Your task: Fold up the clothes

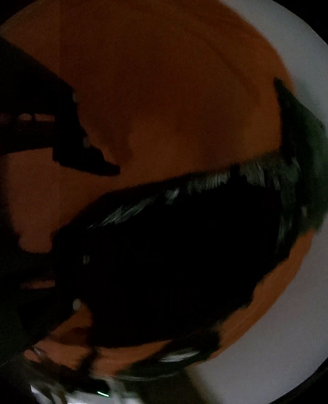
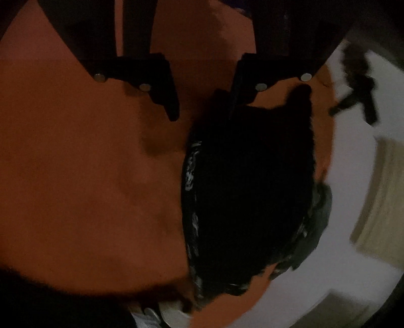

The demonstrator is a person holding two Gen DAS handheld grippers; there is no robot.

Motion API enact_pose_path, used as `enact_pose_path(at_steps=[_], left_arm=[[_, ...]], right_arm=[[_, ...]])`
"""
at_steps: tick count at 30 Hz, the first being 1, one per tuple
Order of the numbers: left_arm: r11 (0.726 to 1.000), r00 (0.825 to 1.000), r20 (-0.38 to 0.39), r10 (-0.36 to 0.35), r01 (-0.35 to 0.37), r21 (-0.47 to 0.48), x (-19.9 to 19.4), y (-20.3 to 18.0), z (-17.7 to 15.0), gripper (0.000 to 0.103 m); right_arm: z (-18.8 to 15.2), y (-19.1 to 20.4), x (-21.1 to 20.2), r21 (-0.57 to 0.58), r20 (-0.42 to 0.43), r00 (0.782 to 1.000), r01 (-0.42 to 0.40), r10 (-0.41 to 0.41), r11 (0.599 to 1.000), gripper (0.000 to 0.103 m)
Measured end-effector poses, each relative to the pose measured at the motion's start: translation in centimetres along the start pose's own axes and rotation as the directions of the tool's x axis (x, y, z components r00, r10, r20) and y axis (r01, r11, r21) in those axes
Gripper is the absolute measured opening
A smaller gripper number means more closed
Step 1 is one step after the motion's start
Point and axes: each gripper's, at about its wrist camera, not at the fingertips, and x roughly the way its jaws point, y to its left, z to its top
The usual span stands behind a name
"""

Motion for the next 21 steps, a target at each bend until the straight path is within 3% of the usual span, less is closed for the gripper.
enact_pose_path(at_steps=[2,3,4,5,8,12,13,14,15,18,21], left_arm=[[0.988,0.991,-0.107,-0.082,0.067,-0.137,2.3,1.6,1.4,0.051],[0.962,0.974,-0.14,-0.177,0.142,-0.233,3.4,2.5,1.9,0.051],[0.934,0.958,-0.146,-0.246,0.195,-0.298,4.2,3.1,2.3,0.051],[0.931,0.957,-0.141,-0.252,0.2,-0.305,4.5,3.0,2.6,0.051],[0.949,0.97,-0.128,-0.206,0.166,-0.268,5.1,2.3,3.6,0.051],[0.965,0.986,-0.074,-0.147,0.127,-0.229,6.0,1.2,4.4,0.051],[0.964,0.988,-0.041,-0.148,0.135,-0.231,6.0,1.1,4.4,0.045],[0.965,0.991,-0.011,-0.133,0.126,-0.23,5.8,1.0,4.3,0.03],[0.97,0.994,0.004,-0.109,0.107,-0.221,5.6,0.9,4.2,0.003],[0.971,0.995,0.054,-0.081,0.092,-0.223,3.9,1.2,3.1,0.002],[0.954,0.994,0.078,-0.083,0.102,-0.28,2.7,1.7,1.6,0.003]], right_arm=[[-0.2,-0.6,1.4,0.075,-0.03,0.998,-0.046,0.049,0.996,0.038],[-0.5,-0.9,1.9,0.113,-0.041,0.997,-0.066,0.071,0.991,0.038],[-0.7,-1.2,2.1,0.149,-0.037,0.994,-0.096,0.102,0.984,0.038],[-0.9,-1.5,2.3,0.183,-0.031,0.99,-0.129,0.137,0.975,0.038],[-0.9,-1.8,2.4,0.196,-0.024,0.987,-0.151,0.158,0.969,0.025],[-0.5,-1.9,1.9,0.175,0.0,0.99,-0.14,0.142,0.975,0.016],[-0.4,-2.0,1.6,0.176,0.008,0.99,-0.14,0.141,0.974,0.012],[-0.4,-2.1,1.2,0.182,0.007,0.99,-0.143,0.144,0.973,0.01],[-0.4,-2.2,0.9,0.188,0.005,0.989,-0.146,0.148,0.971,0.009],[-0.3,-2.5,-0.3,0.208,0.0,0.987,-0.155,0.158,0.966,0.007],[-0.2,-2.8,-1.4,0.124,-0.016,0.996,-0.082,0.085,0.989,0.007]])
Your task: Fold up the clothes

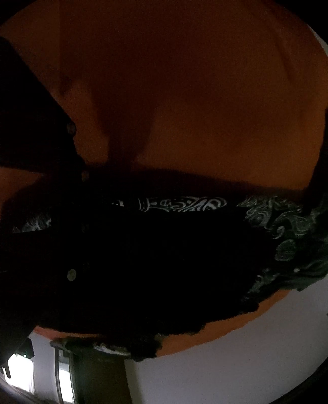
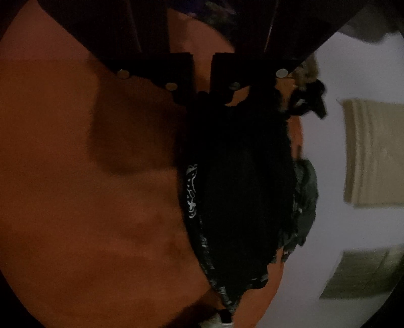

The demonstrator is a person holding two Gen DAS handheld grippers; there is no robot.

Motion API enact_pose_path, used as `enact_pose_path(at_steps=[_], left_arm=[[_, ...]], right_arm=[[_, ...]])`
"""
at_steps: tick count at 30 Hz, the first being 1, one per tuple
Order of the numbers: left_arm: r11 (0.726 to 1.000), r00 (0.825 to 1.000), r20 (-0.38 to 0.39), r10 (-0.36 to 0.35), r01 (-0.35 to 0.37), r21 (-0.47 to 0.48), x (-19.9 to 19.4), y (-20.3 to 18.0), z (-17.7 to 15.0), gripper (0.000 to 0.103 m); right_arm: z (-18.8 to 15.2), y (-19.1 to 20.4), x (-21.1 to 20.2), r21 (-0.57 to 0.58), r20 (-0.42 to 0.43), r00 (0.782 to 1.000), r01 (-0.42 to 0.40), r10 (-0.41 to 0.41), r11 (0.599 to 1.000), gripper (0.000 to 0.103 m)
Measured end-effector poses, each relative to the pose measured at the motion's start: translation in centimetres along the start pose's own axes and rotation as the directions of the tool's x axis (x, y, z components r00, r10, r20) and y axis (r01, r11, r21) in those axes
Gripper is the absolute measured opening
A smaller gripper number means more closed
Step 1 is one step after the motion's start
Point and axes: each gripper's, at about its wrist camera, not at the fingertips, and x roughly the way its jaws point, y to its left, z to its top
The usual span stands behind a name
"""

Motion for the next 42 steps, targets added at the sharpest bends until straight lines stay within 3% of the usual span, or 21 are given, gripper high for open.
enact_pose_path(at_steps=[2,4,9,11,13,15,16,19,21,22,23,25,26,28,31,35,37,40,42], left_arm=[[1.0,1.0,-0.023,-0.003,0.003,0.006,-0.5,0.4,-0.3,0.003],[1.0,0.999,-0.032,0.013,-0.013,0.014,-1.7,0.9,1.8,0.004],[0.997,0.992,0.113,-0.057,0.051,0.055,-6.9,-0.4,6.9,0.004],[0.993,0.99,0.092,-0.107,0.101,0.068,-6.8,-1.7,9.8,0.012],[0.987,0.99,0.041,-0.137,0.133,0.088,-4.4,-3.2,13.8,0.038],[0.989,0.991,-0.029,-0.129,0.131,0.072,-1.0,-3.9,15.3,0.049],[0.991,0.991,-0.075,-0.114,0.118,0.058,0.6,-3.9,15.9,0.049],[0.998,0.977,-0.208,-0.047,0.052,0.021,5.4,-3.9,15.9,0.049],[0.996,0.985,-0.152,-0.083,0.087,0.022,5.2,-4.6,15.3,0.046],[0.987,0.982,-0.122,-0.147,0.153,0.041,4.4,-5.3,14.9,0.044],[0.971,0.97,-0.095,-0.222,0.229,0.066,3.6,-6.0,14.5,0.044],[0.912,0.933,-0.144,-0.331,0.355,0.203,2.2,-8.4,13.5,0.047],[0.893,0.932,-0.16,-0.326,0.359,0.272,1.7,-9.4,13.1,0.047],[0.872,0.951,-0.151,-0.269,0.307,0.382,1.0,-10.7,12.6,0.047],[0.896,0.96,-0.145,-0.241,0.277,0.346,1.3,-10.1,13.0,0.047],[0.91,0.947,-0.101,-0.306,0.322,0.26,1.0,-9.5,14.1,0.047],[0.893,0.921,0.022,-0.389,0.372,0.253,-1.9,-9.3,14.3,0.047],[0.826,0.814,0.183,-0.551,0.502,0.255,-7.1,-8.2,14.4,0.048],[0.828,0.801,0.227,-0.554,0.501,0.254,-9.2,-7.7,14.8,0.053]], right_arm=[[0.3,-0.7,0.3,-0.01,-0.041,0.999,0.01,-0.01,1.0,0.008],[0.8,-1.6,0.7,0.014,-0.093,0.995,0.025,-0.024,1.0,0.014],[2.0,-2.0,-0.9,0.016,-0.047,0.996,0.074,-0.073,0.997,0.024],[2.5,-2.1,-1.7,0.009,-0.018,0.996,0.087,-0.087,0.996,0.024],[2.8,-2.4,-2.3,0.008,0.001,0.996,0.087,-0.087,0.996,0.024],[3.1,-2.3,-2.4,0.01,0.007,0.997,0.081,-0.081,0.997,0.024],[3.2,-2.2,-2.3,0.012,0.008,0.997,0.079,-0.079,0.997,0.024],[3.1,-1.6,-1.7,0.014,0.002,0.997,0.072,-0.072,0.997,0.024],[2.7,-1.9,-1.8,0.029,-0.006,0.998,0.063,-0.063,0.998,0.024],[2.6,-1.6,-1.5,0.036,-0.006,0.999,0.05,-0.049,0.998,0.024],[2.5,-1.5,-1.6,0.037,-0.002,0.999,0.046,-0.046,0.998,0.024],[2.4,-1.2,-1.4,0.034,0.003,0.999,0.046,-0.046,0.998,0.024],[2.3,-1.1,-1.4,0.03,0.003,0.999,0.052,-0.052,0.998,0.024],[2.3,-1.0,-1.0,0.027,-0.003,0.998,0.068,-0.068,0.997,0.024],[2.6,-1.1,-0.2,0.041,-0.012,0.997,0.08,-0.079,0.996,0.024],[3.1,-1.5,0.1,0.056,-0.013,0.998,0.067,-0.066,0.996,0.024],[3.2,-1.7,0.0,0.052,-0.014,0.998,0.06,-0.06,0.997,0.025],[3.3,-1.9,-0.2,0.047,-0.015,0.999,0.053,-0.053,0.997,0.031],[3.3,-2.0,-0.3,0.046,-0.011,0.999,0.052,-0.052,0.998,0.032]])
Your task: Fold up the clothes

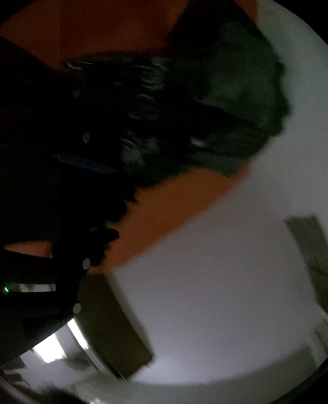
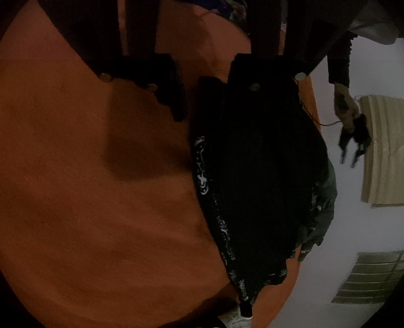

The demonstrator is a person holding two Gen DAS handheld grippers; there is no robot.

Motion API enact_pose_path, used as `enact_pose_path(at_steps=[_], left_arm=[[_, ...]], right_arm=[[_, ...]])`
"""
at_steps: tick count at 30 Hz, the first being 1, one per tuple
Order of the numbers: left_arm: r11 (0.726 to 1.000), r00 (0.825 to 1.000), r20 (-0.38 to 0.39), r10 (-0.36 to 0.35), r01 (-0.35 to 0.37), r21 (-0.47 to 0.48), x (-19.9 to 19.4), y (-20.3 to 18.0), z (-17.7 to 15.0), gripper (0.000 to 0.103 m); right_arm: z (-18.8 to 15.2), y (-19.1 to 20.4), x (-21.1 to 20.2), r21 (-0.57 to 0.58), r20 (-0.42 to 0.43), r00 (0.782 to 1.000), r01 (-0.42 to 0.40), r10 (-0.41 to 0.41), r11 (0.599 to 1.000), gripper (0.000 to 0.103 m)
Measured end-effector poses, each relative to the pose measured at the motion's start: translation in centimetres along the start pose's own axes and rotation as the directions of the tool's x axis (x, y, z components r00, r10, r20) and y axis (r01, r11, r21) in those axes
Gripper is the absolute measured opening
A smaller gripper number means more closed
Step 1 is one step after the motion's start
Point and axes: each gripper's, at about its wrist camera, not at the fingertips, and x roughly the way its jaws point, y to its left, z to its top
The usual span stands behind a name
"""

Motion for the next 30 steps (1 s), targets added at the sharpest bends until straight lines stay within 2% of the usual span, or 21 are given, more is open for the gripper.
enact_pose_path(at_steps=[2,3,6,8,11,14,15,16,17,19,20,22,26,28,30], left_arm=[[0.992,0.992,-0.02,0.122,-0.122,0.028,-0.4,0.1,0.4,0.056],[0.981,0.981,-0.032,0.189,-0.188,0.045,-0.5,0.2,0.5,0.056],[0.938,0.932,-0.103,0.346,-0.342,0.056,1.1,1.4,-0.7,0.056],[0.908,0.892,-0.172,0.419,-0.416,0.054,2.7,2.6,-2.0,0.056],[0.875,0.843,-0.243,0.48,-0.478,0.069,4.0,4.0,-4.2,0.056],[0.834,0.791,-0.276,0.546,-0.542,0.099,5.3,5.4,-5.6,0.056],[0.81,0.77,-0.262,0.582,-0.578,0.101,5.2,5.8,-5.7,0.056],[0.792,0.76,-0.238,0.605,-0.604,0.087,4.8,5.9,-5.7,0.056],[0.789,0.763,-0.219,0.609,-0.612,0.061,4.4,5.7,-5.6,0.056],[0.836,0.817,-0.214,0.536,-0.549,0.001,3.8,5.2,-5.3,0.056],[0.853,0.835,-0.217,0.506,-0.522,-0.02,3.8,4.8,-5.3,0.056],[0.87,0.848,-0.237,0.473,-0.493,-0.029,3.8,3.5,-5.8,0.056],[0.894,0.856,-0.302,0.419,-0.446,-0.024,4.8,1.3,-7.9,0.056],[0.907,0.847,-0.359,0.392,-0.42,-0.001,5.9,-0.2,-9.7,0.056],[0.918,0.823,-0.428,0.373,-0.395,0.041,7.3,-2.0,-11.8,0.056]], right_arm=[[-0.1,-0.2,0.1,0.007,-0.001,1.0,0.0,0.0,1.0,0.032],[-0.1,-0.3,0.1,0.011,-0.002,1.0,-0.001,0.001,1.0,0.032],[-0.2,-0.4,0.2,0.016,-0.007,1.0,0.0,0.001,1.0,0.032],[-0.2,-0.3,0.2,0.009,-0.007,1.0,0.002,-0.002,1.0,0.032],[0.0,0.3,0.2,-0.008,0.0,1.0,0.01,-0.01,1.0,0.032],[0.2,0.8,-0.1,-0.031,0.013,1.0,0.028,-0.027,0.999,0.035],[0.3,0.9,-0.2,-0.039,0.018,0.999,0.035,-0.034,0.999,0.035],[0.4,1.1,-0.3,-0.045,0.023,0.999,0.038,-0.037,0.998,0.036],[0.5,1.2,-0.4,-0.05,0.027,0.999,0.041,-0.04,0.998,0.036],[0.7,1.4,-0.4,-0.056,0.04,0.998,0.047,-0.045,0.997,0.036],[0.6,1.2,-0.4,-0.06,0.043,0.998,0.052,-0.049,0.997,0.036],[0.3,1.1,-0.1,-0.069,0.045,0.997,0.067,-0.064,0.995,0.036],[-0.3,0.8,0.7,-0.074,0.041,0.996,0.087,-0.084,0.993,0.036],[-0.4,0.6,0.7,-0.067,0.043,0.996,0.082,-0.079,0.994,0.036],[-0.3,0.3,0.5,-0.059,0.044,0.996,0.079,-0.076,0.995,0.036]])
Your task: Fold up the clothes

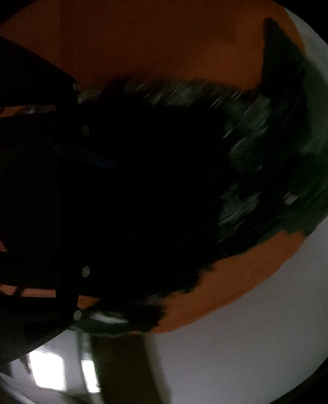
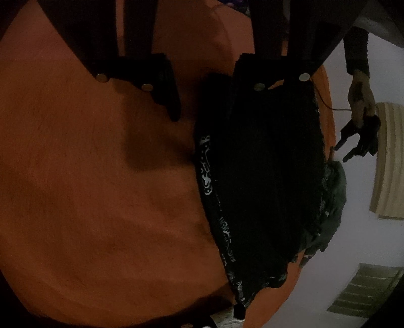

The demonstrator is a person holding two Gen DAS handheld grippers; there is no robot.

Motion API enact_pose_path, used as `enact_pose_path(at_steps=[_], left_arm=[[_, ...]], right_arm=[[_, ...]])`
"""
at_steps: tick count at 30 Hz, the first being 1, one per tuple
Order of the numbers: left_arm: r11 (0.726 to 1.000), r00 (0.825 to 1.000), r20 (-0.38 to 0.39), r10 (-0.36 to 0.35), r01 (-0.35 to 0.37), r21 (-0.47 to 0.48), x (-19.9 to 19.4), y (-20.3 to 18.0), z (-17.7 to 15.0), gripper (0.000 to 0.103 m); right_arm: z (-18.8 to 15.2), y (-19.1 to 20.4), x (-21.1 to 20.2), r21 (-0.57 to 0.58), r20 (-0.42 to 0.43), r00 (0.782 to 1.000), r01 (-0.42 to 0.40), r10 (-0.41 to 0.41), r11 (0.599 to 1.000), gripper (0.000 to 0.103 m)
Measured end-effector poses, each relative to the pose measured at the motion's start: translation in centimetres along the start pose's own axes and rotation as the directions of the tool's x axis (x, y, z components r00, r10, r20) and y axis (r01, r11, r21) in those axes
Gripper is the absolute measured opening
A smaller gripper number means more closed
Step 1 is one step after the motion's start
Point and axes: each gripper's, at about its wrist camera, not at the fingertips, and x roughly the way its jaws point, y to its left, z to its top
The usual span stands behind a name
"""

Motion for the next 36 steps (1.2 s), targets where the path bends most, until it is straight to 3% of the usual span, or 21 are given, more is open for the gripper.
enact_pose_path(at_steps=[5,10,17,23,26,29,31,34,36], left_arm=[[0.984,0.981,-0.195,0.022,0.013,0.176,3.0,-5.5,-4.8,0.056],[0.93,0.954,-0.289,0.084,0.029,0.366,4.8,-10.1,-10.3,0.056],[0.88,0.934,-0.297,0.198,-0.036,0.474,6.9,-10.5,-15.4,0.056],[0.748,0.912,-0.182,0.369,-0.175,0.64,8.6,-9.6,-19.0,0.056],[0.722,0.91,-0.15,0.386,-0.197,0.663,8.6,-9.5,-19.6,0.056],[0.745,0.919,-0.142,0.368,-0.2,0.637,7.4,-9.7,-18.9,0.056],[0.745,0.93,-0.12,0.347,-0.196,0.638,6.3,-10.6,-18.4,0.056],[0.739,0.953,-0.112,0.282,-0.142,0.659,4.4,-13.0,-17.8,0.056],[0.737,0.967,-0.132,0.216,-0.073,0.672,3.7,-14.9,-17.8,0.056]], right_arm=[[-0.4,-0.3,-0.2,0.018,0.003,1.0,-0.003,0.003,1.0,0.036],[-0.9,-0.9,-0.3,0.047,0.001,1.0,-0.021,0.021,0.999,0.036],[-1.1,-1.7,-0.4,0.087,0.001,0.999,-0.049,0.049,0.995,0.036],[-1.1,-1.7,-0.4,0.088,-0.008,0.998,-0.054,0.055,0.995,0.036],[-1.1,-1.2,0.0,0.097,-0.01,0.998,-0.056,0.057,0.994,0.036],[-1.1,-1.0,0.0,0.101,-0.01,0.998,-0.055,0.057,0.993,0.036],[-1.1,-1.0,-0.1,0.104,-0.011,0.998,-0.059,0.06,0.993,0.036],[-1.2,-1.1,0.0,0.114,-0.013,0.998,-0.066,0.068,0.991,0.036],[-1.3,-1.1,0.2,0.118,-0.01,0.997,-0.072,0.073,0.99,0.044]])
